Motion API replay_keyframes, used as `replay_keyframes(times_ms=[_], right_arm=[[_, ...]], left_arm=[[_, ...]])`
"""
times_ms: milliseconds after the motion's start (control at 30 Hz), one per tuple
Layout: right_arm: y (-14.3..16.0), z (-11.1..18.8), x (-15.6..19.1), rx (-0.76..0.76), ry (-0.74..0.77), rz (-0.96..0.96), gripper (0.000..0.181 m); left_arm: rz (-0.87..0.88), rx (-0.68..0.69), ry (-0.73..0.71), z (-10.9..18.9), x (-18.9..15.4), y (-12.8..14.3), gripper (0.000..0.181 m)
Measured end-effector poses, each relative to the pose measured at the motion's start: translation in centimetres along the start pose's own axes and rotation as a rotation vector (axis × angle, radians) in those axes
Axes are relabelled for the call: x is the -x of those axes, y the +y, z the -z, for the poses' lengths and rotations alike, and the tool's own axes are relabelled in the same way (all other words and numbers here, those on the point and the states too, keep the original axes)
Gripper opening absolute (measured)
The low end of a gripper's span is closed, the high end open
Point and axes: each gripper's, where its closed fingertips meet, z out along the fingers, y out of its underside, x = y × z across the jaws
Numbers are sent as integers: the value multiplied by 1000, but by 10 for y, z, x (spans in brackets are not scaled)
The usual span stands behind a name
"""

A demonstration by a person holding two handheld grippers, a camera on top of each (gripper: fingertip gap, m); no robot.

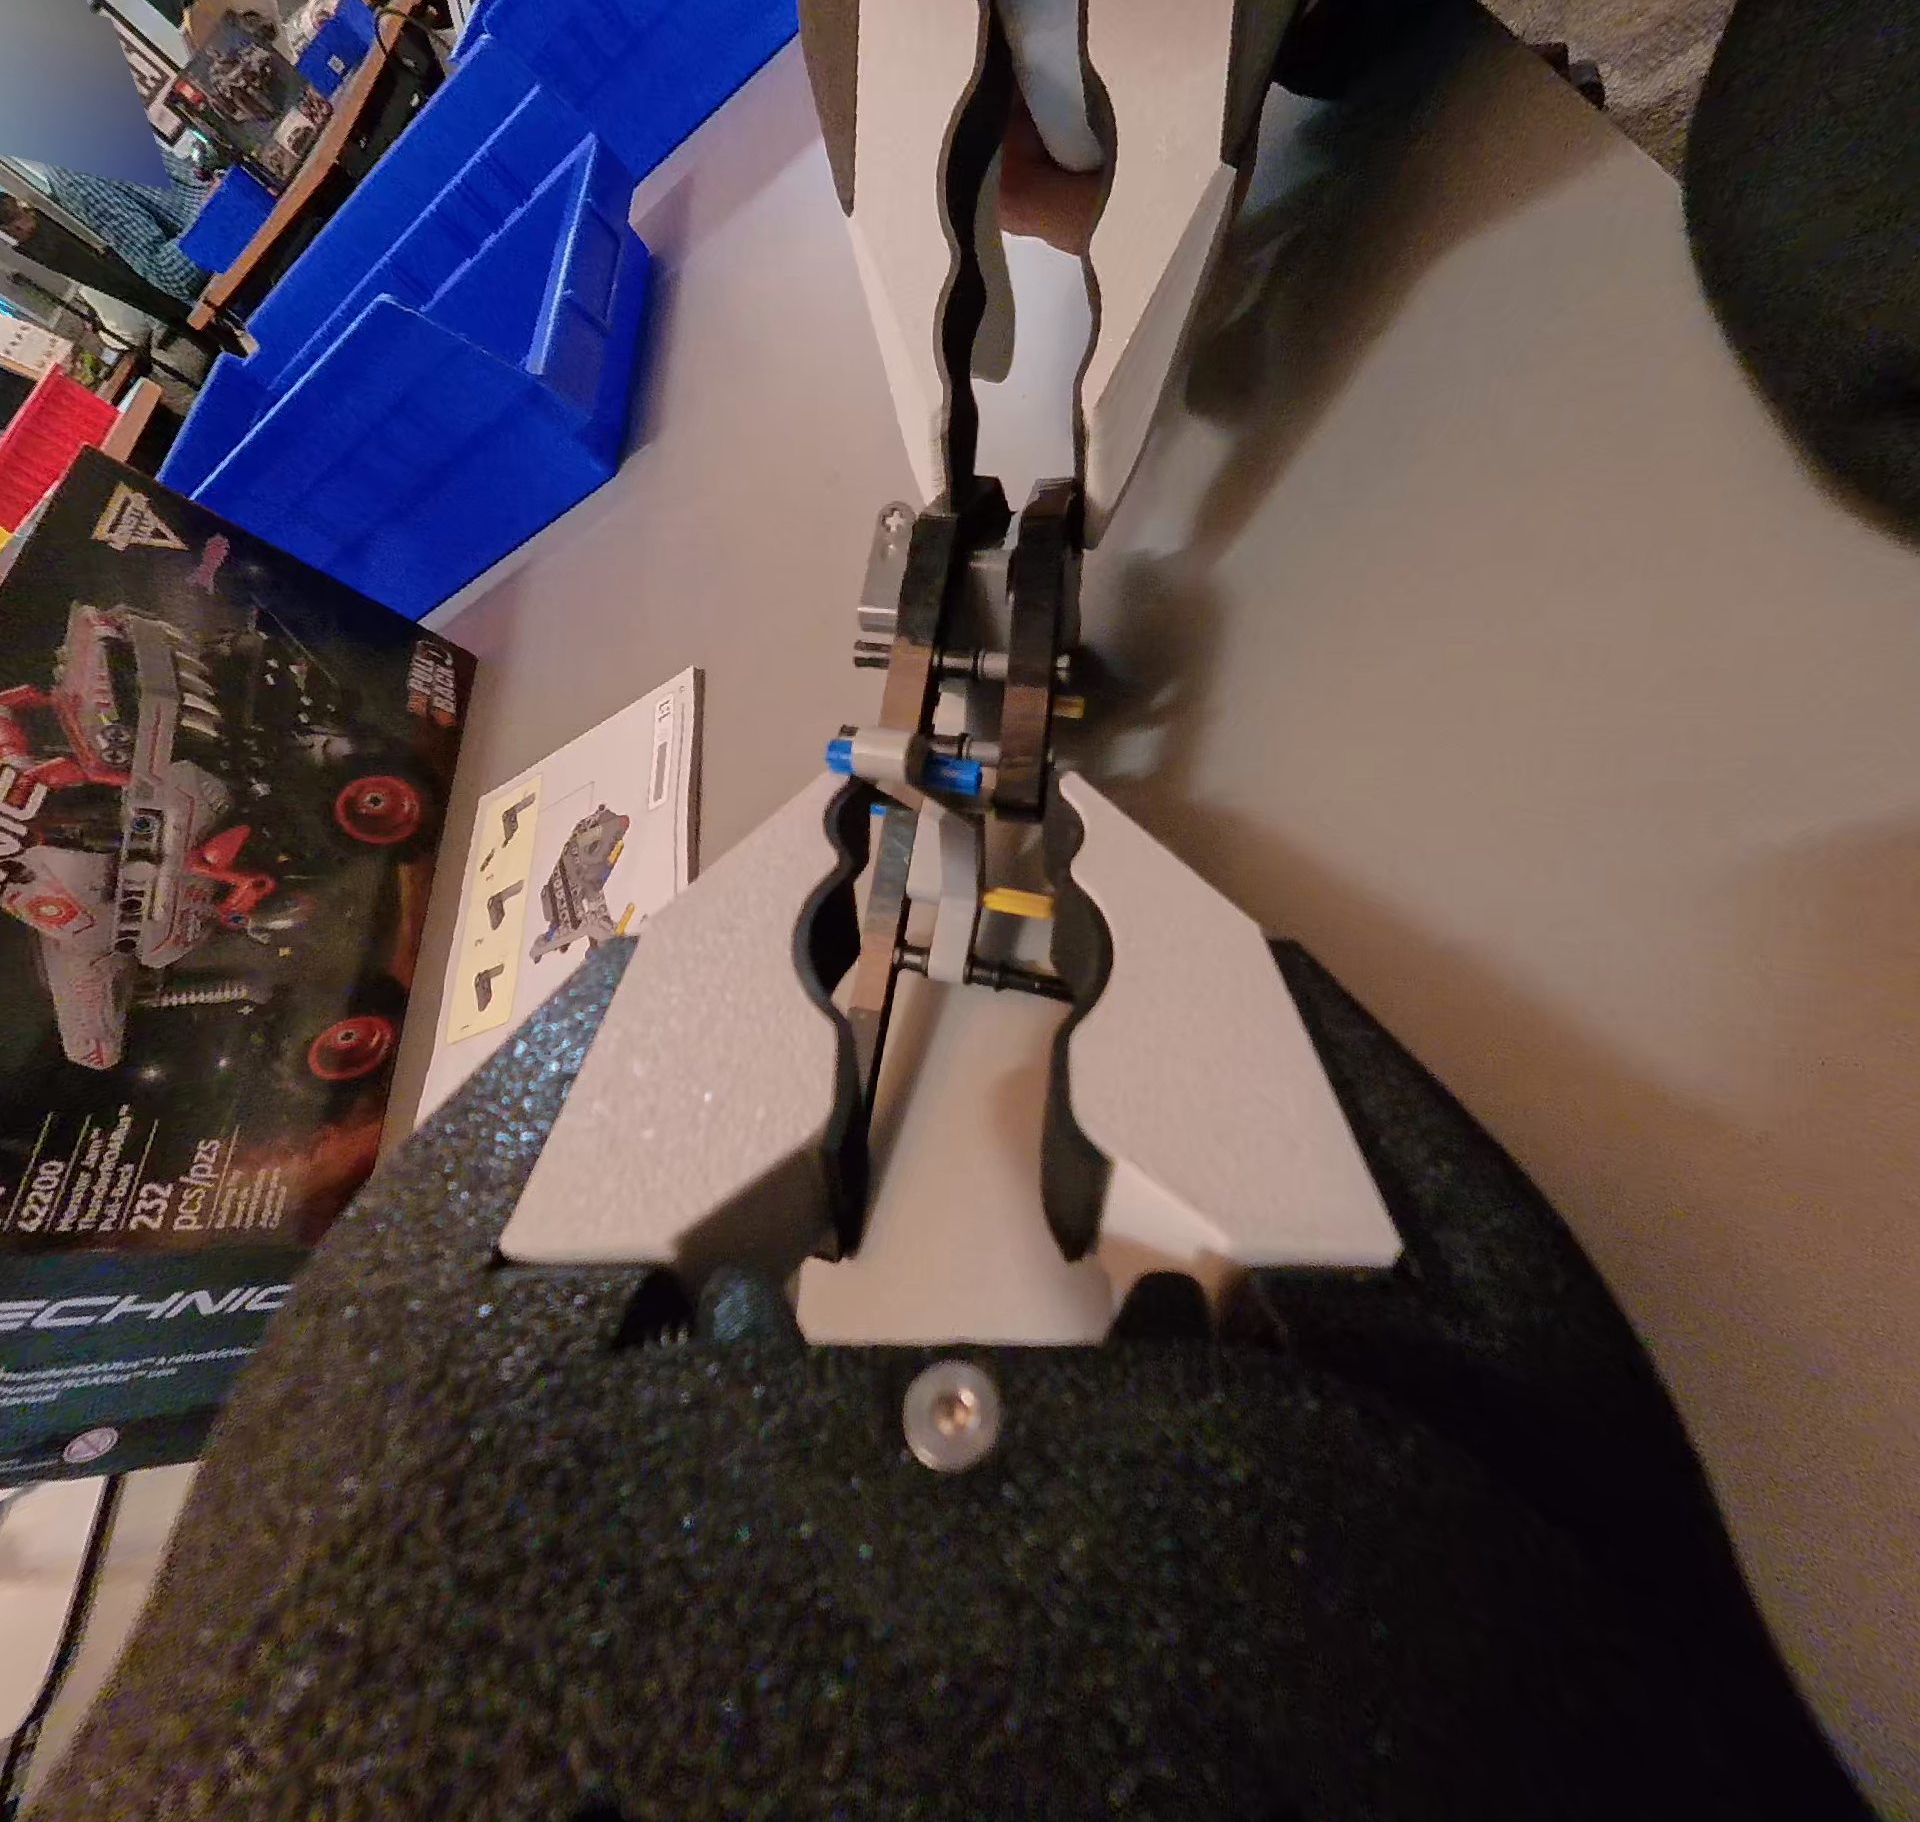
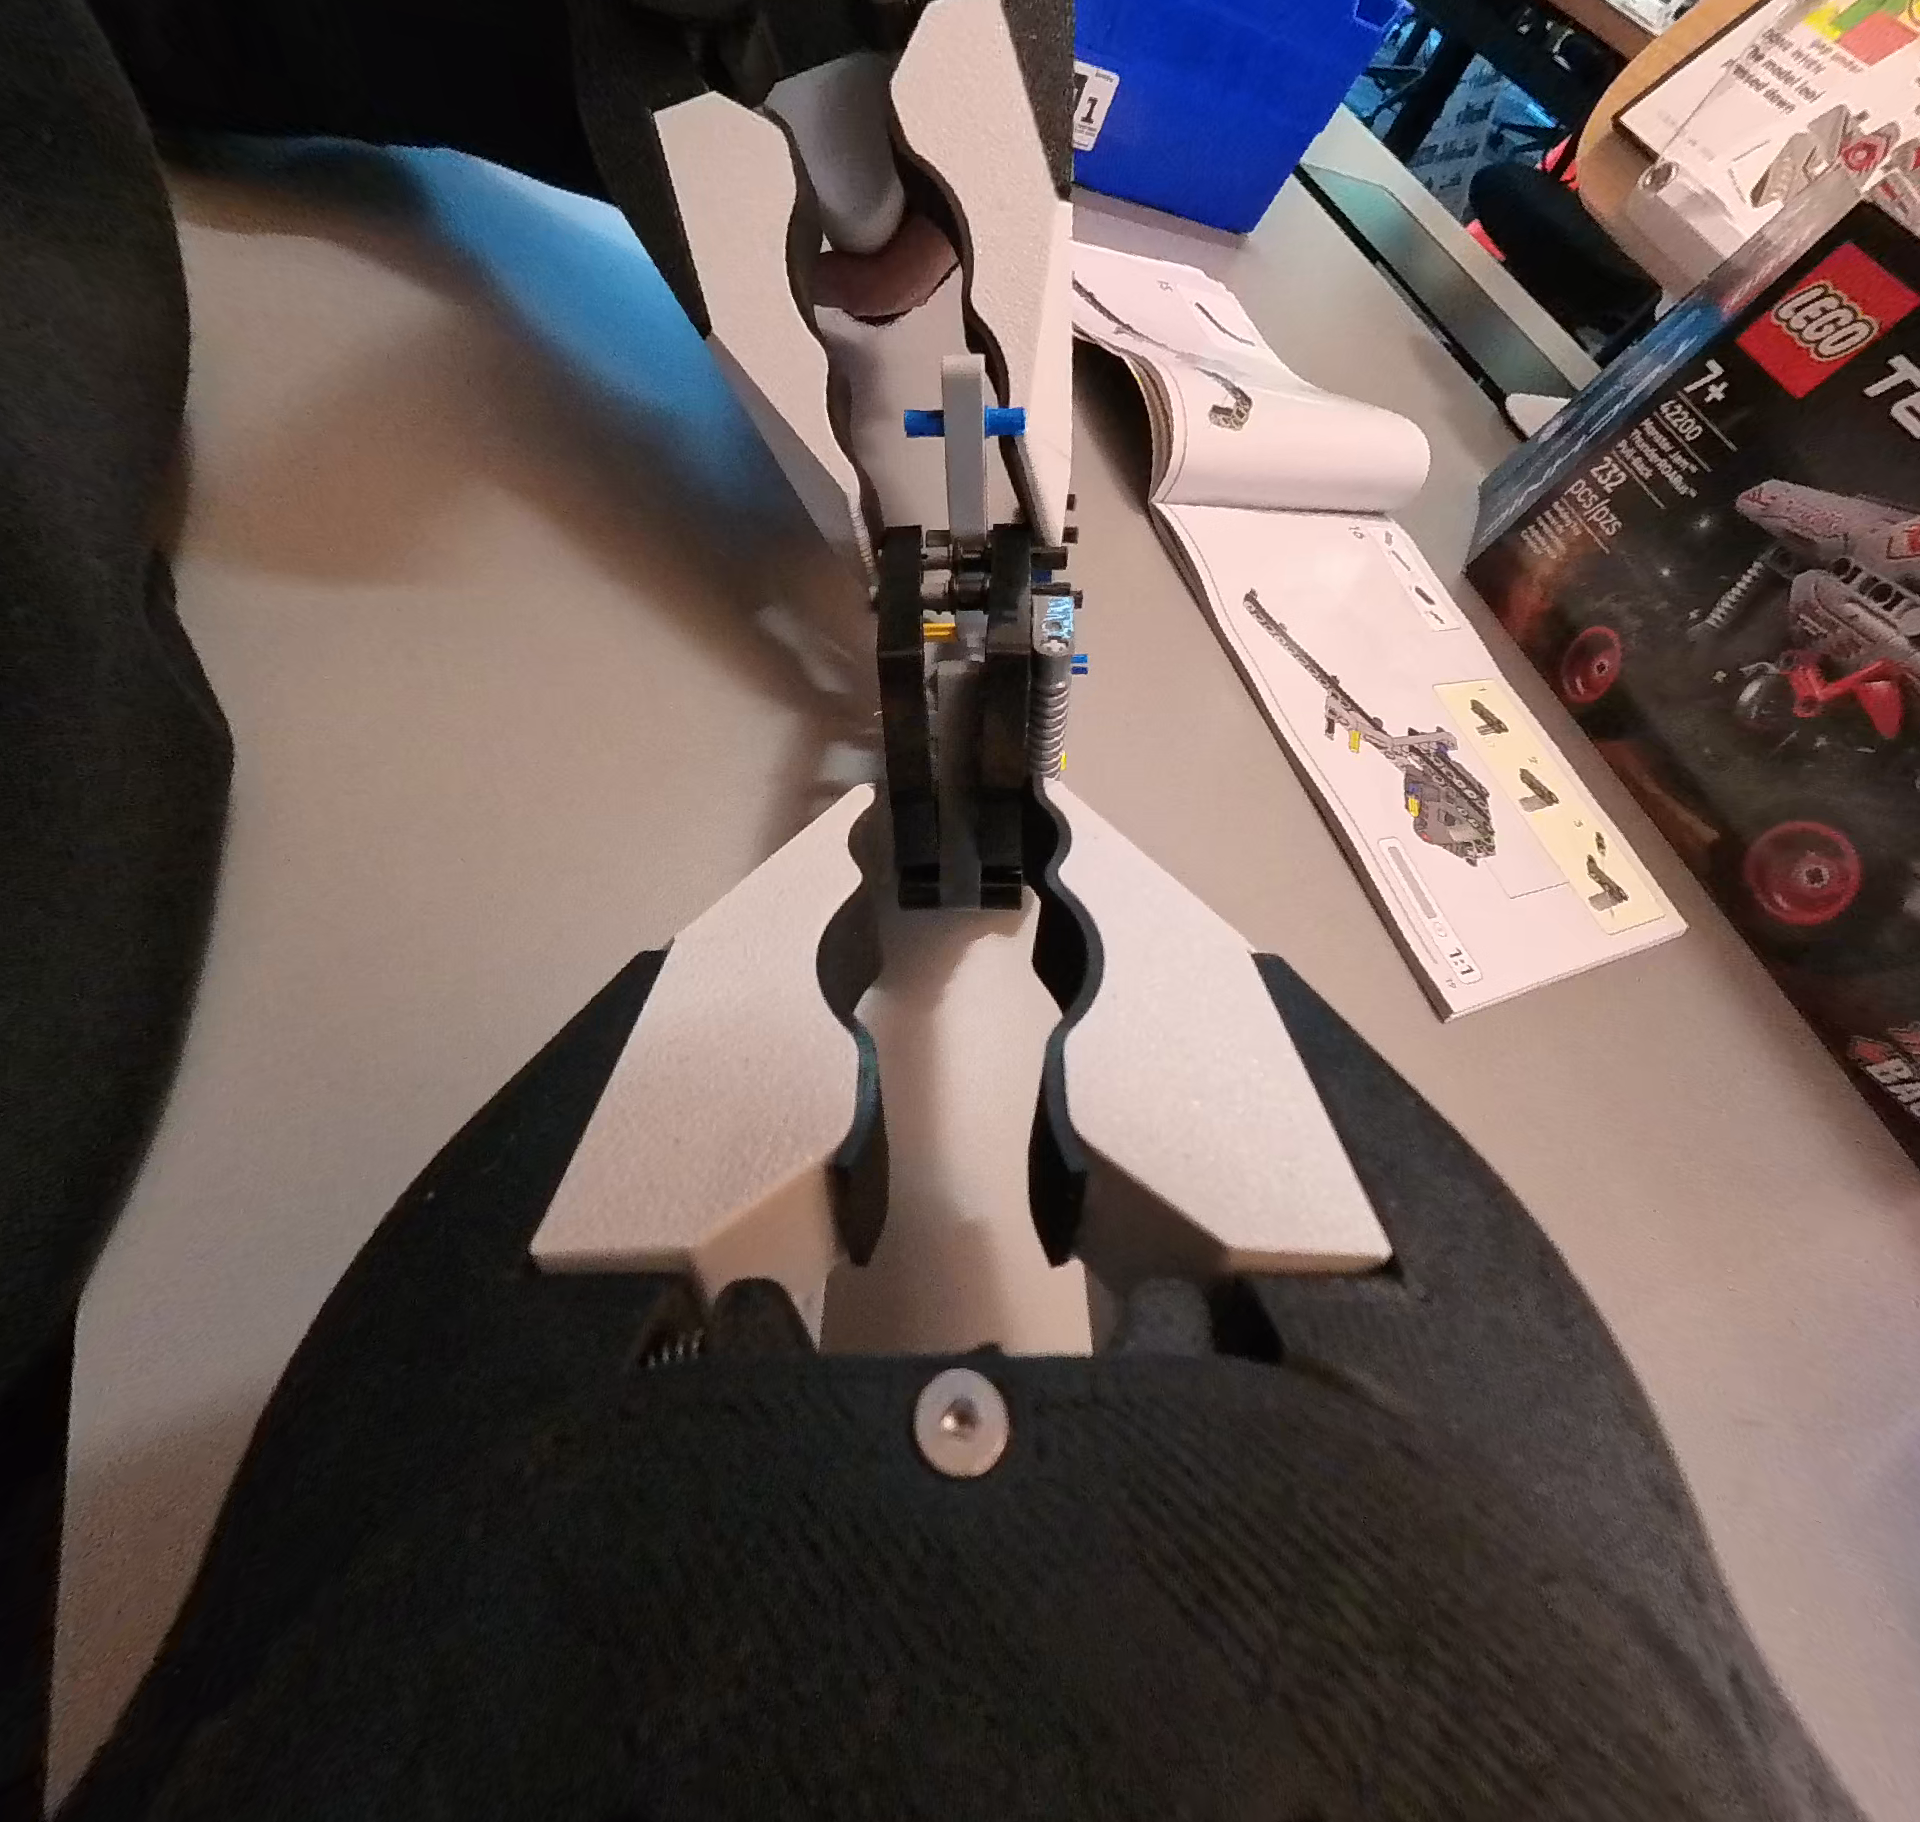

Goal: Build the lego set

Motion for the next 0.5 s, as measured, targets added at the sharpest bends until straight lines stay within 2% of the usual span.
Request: replay_keyframes(times_ms=[33, 367, 433, 500], right_arm=[[0, 0, 0, 0, -3, -4, 24], [1, 0, -3, -5, 10, 27, 26], [-1, -1, -3, -10, 32, 42, 40], [-2, 0, -6, -19, 52, 43, 25]], left_arm=[[0, 1, 2, 0, 0, 0, 30], [22, 12, -8, -4, 3, -1, 30], [17, 17, -8, -5, 4, -2, 31], [19, 13, -3, -5, 4, -3, 31]])
